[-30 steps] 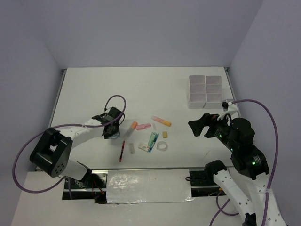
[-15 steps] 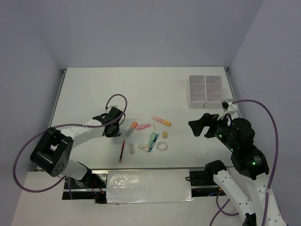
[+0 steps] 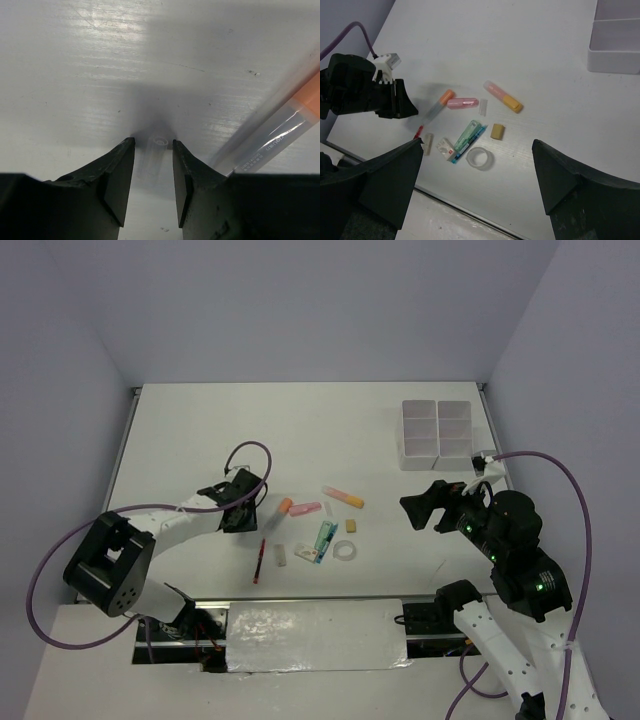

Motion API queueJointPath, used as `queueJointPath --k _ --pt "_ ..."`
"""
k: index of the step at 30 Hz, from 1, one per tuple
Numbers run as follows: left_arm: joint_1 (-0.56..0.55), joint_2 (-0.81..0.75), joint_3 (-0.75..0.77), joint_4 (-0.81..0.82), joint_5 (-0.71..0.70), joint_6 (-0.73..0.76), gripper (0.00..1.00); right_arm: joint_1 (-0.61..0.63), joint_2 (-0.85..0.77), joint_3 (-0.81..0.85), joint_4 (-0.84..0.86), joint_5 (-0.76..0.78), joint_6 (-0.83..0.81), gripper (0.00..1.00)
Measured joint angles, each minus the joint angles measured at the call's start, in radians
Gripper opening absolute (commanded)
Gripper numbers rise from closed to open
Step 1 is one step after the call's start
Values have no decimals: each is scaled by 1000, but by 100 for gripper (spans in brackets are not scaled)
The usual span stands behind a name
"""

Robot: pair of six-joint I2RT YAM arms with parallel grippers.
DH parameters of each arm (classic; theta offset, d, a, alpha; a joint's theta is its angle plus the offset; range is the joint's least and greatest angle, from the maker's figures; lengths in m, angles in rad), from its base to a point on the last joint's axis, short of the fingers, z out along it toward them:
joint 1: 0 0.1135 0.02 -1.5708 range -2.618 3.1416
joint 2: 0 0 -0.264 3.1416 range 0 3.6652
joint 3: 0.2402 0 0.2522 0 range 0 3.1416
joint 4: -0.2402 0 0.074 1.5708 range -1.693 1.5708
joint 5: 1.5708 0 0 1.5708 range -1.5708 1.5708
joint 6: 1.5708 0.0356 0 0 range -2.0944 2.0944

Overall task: Sort the stationery into containers
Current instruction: Pick up the pen cap from the center of the board.

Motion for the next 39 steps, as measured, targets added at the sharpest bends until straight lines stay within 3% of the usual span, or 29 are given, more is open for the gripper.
queueJointPath --k 33,39 --pt "-33 -27 -35 28 0 -24 48 0 -5 -2 18 -4 0 98" --pt "-34 -38 -52 48 -3 -24 41 0 -5 -2 31 -4 1 97"
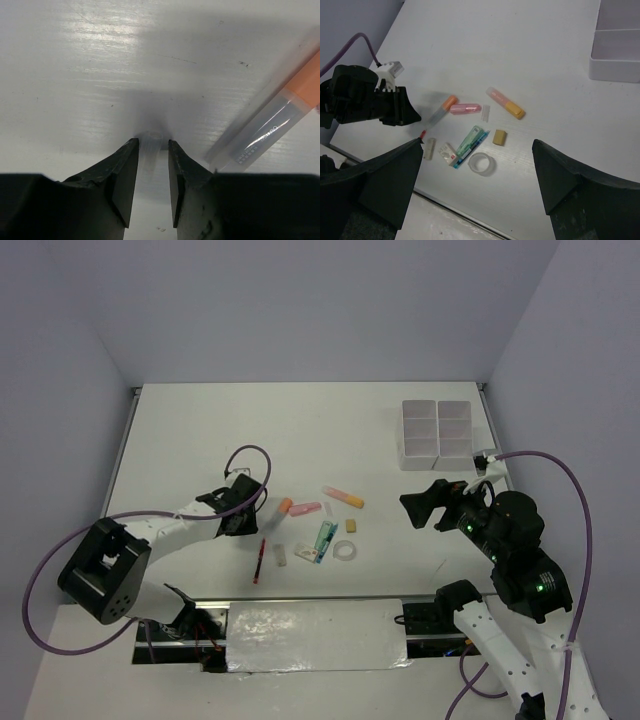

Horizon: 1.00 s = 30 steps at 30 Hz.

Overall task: Sort the stationery into containers
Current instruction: Pick up the pen cap from the center of the board.

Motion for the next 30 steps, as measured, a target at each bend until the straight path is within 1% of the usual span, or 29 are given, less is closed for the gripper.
queueJointPath --k 2,3,5,8,11,12,15,18,19,21,23,25,27,30 --pt "0 -2 -4 6 0 0 37 0 0 0 1 0 0 98" --pt "0 -2 -6 8 0 0 33 0 0 -1 1 0 0 97" --pt "0 -5 -8 14 0 -3 32 0 0 -4 1 0 0 97" --pt "0 -14 -17 20 0 -9 27 0 0 -6 1 0 0 97" --pt "0 -18 -23 25 0 -19 12 0 -1 -7 1 0 0 98" --pt "0 -21 -25 28 0 -21 0 0 -2 -8 1 0 0 98" --pt "0 -28 -32 38 5 -21 0 0 -3 -18 10 -8 5 97" --pt "0 -55 -43 43 37 -24 0 0 1 -48 38 -39 16 94" --pt "0 -75 -51 31 59 -26 0 0 6 -61 49 -53 21 92" --pt "-4 -137 -64 -33 83 -35 0 19 40 -82 67 -69 39 92" --pt "-8 -233 -57 -108 87 -49 0 89 100 -87 90 -54 58 92" --pt "-8 -349 -9 -194 64 -53 0 208 178 -87 117 21 87 92" --pt "-8 -449 99 -276 14 -53 0 390 269 -78 135 122 129 92" --pt "-4 -533 274 -362 -98 -50 0 650 441 -39 160 315 223 92"
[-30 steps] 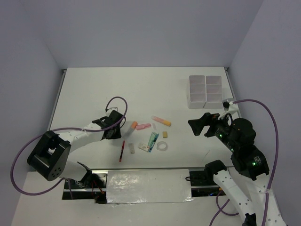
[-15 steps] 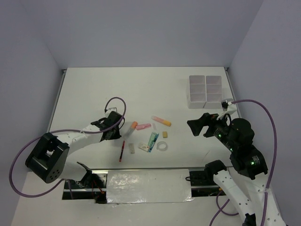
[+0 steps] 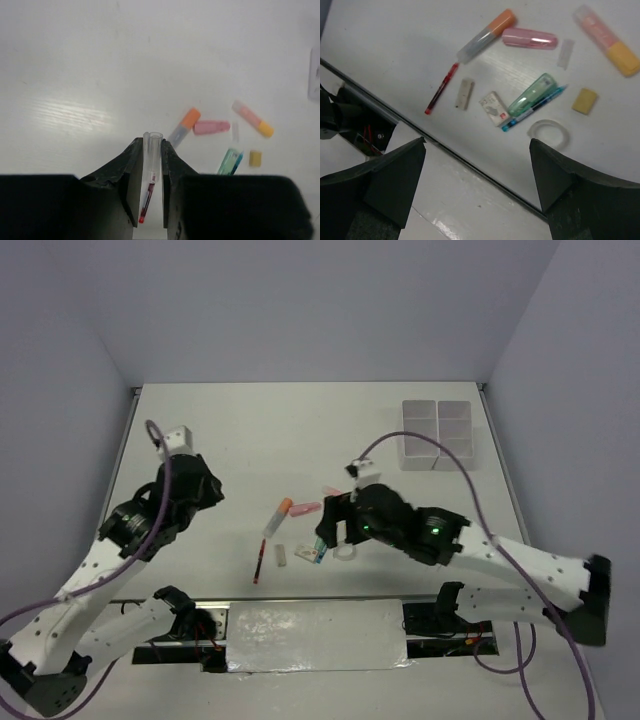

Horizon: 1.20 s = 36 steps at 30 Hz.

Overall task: Sort the stationery into containers
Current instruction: Pick up the pen cap from the center of the board, then pick up the pen from the center of the board.

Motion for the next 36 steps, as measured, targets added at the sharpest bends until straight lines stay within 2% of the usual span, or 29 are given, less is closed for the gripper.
queueJointPath --k 3,7,8,9,13,17,20,26,30,34,36 --pt "26 -51 113 -71 -130 1 0 199 220 61 48 156 113 91" --pt "117 -100 148 -151 -264 5 0 328 554 212 71 269 246 85" --pt "137 -106 148 -167 -286 6 0 342 632 259 72 287 273 83" --pt "156 -118 148 -179 -307 6 0 351 698 304 66 301 298 77" --pt "185 -181 146 -203 -396 3 0 360 896 428 85 315 355 74" --pt "187 -354 90 -155 -449 25 0 362 1046 566 55 314 375 70" --pt "190 -437 50 -136 -460 34 0 362 1112 624 48 314 389 64" --pt "199 -359 30 -109 -422 64 0 362 1189 639 14 294 413 63" --pt "209 -354 6 -93 -387 88 0 362 1216 650 4 291 421 58" --pt "217 -358 5 -85 -375 108 0 361 1216 644 6 287 428 36" --pt "220 -358 5 -85 -371 111 0 361 1216 638 11 285 429 29"
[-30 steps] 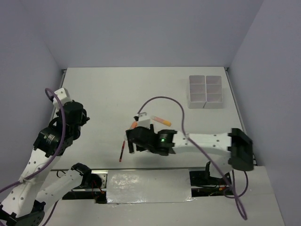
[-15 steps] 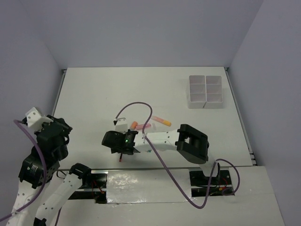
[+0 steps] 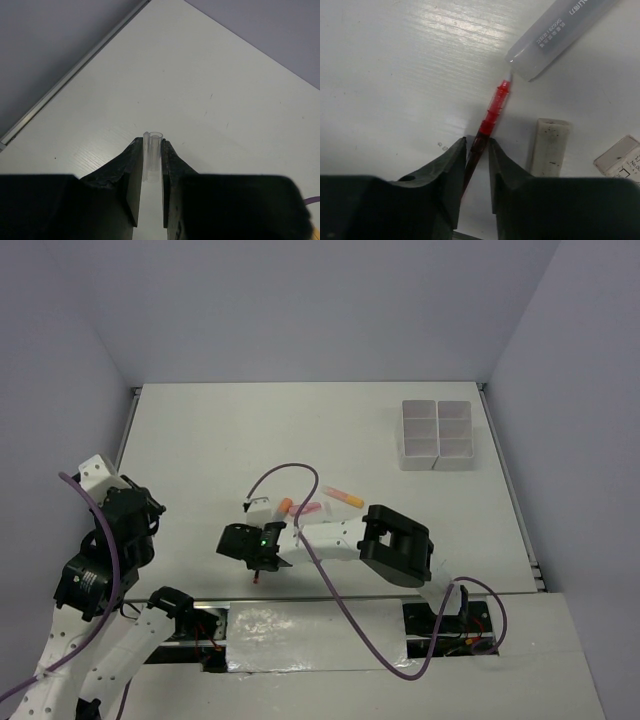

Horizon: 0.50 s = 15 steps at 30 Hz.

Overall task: Sort the stationery into containers
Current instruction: Pick up the pen from the center of the board.

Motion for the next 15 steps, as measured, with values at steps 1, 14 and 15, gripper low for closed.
queueJointPath --k 1,14,15 --pt "1 0 0 0 2 0 0 0 0 -2 4 -1 2 26" --pt "8 0 0 1 23 2 0 6 -31 -50 93 -51 -74 0" --pt "8 -1 0 3 38 2 0 10 -58 -88 121 -66 -91 0"
